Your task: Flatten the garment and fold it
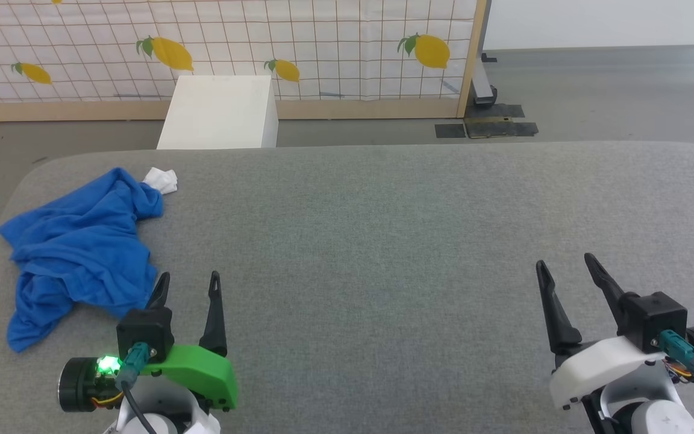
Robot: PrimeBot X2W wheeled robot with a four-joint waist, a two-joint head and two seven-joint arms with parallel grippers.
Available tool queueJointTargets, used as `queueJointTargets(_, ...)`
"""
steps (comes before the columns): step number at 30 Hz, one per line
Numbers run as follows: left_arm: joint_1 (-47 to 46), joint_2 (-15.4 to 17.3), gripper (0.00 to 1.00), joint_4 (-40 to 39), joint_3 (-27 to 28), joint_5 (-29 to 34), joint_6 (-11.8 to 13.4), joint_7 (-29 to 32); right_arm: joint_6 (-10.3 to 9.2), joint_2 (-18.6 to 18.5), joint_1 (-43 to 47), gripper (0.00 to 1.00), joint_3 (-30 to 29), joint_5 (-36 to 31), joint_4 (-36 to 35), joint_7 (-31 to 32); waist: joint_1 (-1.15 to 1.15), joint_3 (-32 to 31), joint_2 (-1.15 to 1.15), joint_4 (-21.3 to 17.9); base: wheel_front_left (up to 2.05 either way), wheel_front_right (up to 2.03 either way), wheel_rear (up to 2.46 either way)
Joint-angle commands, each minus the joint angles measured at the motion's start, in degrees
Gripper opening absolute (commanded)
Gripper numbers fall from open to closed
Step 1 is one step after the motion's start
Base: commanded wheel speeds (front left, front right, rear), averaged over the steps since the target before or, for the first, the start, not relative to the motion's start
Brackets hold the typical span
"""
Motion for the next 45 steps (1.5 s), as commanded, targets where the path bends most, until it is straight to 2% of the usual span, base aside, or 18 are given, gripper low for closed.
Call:
queueJointTargets(1, 0.11, -0.02, 1.0, 0.19, -0.23, -0.42, 0.37, -0.57, -0.01, 0.0, 1.33, 1.0, -0.25, 0.63, 0.31, -0.7, 0.0, 0.01, 0.0, 0.15, 0.0, 0.0, 0.0)
queueJointTargets(17, 0.51, 0.01, 1.0, 0.82, -0.71, -1.08, 1.15, -2.44, -0.02, 0.01, 2.39, 1.0, -1.07, 1.92, 1.21, -2.58, 0.0, 0.08, 0.0, 3.57, 0.0, 0.0, 0.0)
queueJointTargets(45, 1.88, 0.01, 1.0, 1.31, -0.89, -2.29, 2.89, -5.76, -0.04, 0.01, 4.22, 1.0, -1.62, 4.17, 3.07, -5.91, 0.0, 0.39, 0.0, 14.01, 0.0, 0.0, 0.0)
